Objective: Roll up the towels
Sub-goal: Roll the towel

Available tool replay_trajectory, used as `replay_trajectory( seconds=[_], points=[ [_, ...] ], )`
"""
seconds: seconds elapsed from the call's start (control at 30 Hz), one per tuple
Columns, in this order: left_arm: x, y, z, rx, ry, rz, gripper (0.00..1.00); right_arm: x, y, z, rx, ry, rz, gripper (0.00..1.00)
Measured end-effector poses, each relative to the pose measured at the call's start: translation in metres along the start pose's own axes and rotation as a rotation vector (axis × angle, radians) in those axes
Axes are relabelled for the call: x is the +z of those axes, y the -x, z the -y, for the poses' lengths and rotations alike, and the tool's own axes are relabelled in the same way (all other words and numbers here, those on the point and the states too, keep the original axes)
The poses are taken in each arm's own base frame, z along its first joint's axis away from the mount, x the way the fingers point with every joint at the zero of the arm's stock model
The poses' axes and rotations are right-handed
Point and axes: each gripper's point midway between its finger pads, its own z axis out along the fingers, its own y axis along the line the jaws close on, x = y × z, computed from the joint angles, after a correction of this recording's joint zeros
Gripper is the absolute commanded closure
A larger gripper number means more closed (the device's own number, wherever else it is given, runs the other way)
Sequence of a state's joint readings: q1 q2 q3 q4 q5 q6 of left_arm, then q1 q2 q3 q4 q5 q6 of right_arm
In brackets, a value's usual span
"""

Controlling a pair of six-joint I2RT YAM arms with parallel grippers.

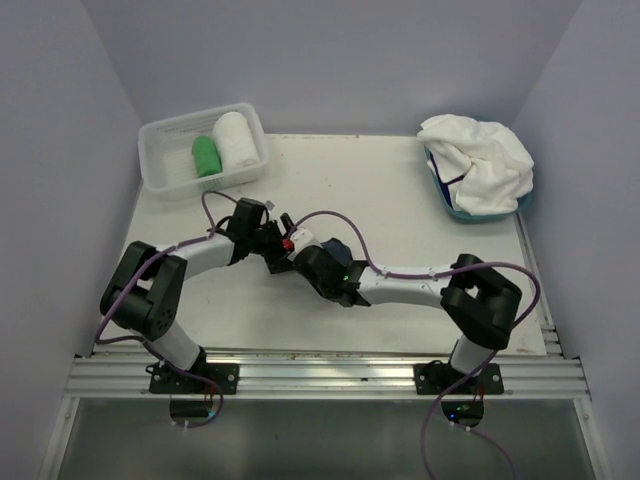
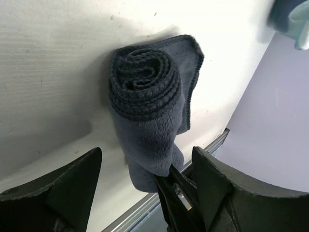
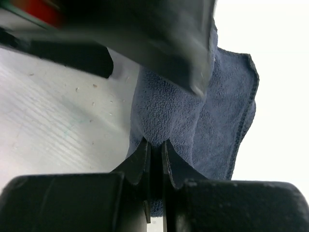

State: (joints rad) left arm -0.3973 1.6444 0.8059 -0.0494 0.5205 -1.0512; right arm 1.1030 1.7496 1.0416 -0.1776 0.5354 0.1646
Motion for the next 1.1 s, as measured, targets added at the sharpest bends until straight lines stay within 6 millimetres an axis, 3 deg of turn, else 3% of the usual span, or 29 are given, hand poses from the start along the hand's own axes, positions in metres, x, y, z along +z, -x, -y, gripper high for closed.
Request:
replay_trajectory(
  seconds=[0.27,0.4,0.57,0.77,0.9,1.03,1.07,1.1],
  points=[
    [-0.012,0.01,0.009,0.01,-0.032,0.037,0.2,-0.003,-0.005,0.021,0.349,0.245,0.025,1.0],
    [-0.012,0.008,0.01,0.028,-0.041,0.025,0.14,-0.002,-0.008,0.016,0.522,0.396,0.027,1.0],
    [-0.007,0.0,0.01,0.056,-0.044,-0.011,0.15,-0.003,-0.007,0.02,0.703,0.537,0.038,1.0],
    [0.01,-0.015,0.001,0.056,-0.017,-0.077,0.23,-0.007,0.002,0.004,0.821,0.754,0.023,1.0],
    [0.013,-0.016,-0.002,0.051,-0.009,-0.086,0.4,-0.008,0.001,-0.004,0.848,0.844,-0.003,1.0],
    [0.014,-0.017,-0.004,0.051,-0.005,-0.09,0.46,-0.008,-0.001,-0.004,0.846,0.855,-0.02,0.76],
    [0.014,-0.017,-0.005,0.051,-0.004,-0.09,0.46,-0.008,-0.002,-0.003,0.837,0.842,-0.026,0.61],
    [0.014,-0.017,-0.005,0.05,-0.003,-0.091,0.46,-0.007,-0.004,-0.001,0.832,0.816,-0.032,0.55]
  ],
)
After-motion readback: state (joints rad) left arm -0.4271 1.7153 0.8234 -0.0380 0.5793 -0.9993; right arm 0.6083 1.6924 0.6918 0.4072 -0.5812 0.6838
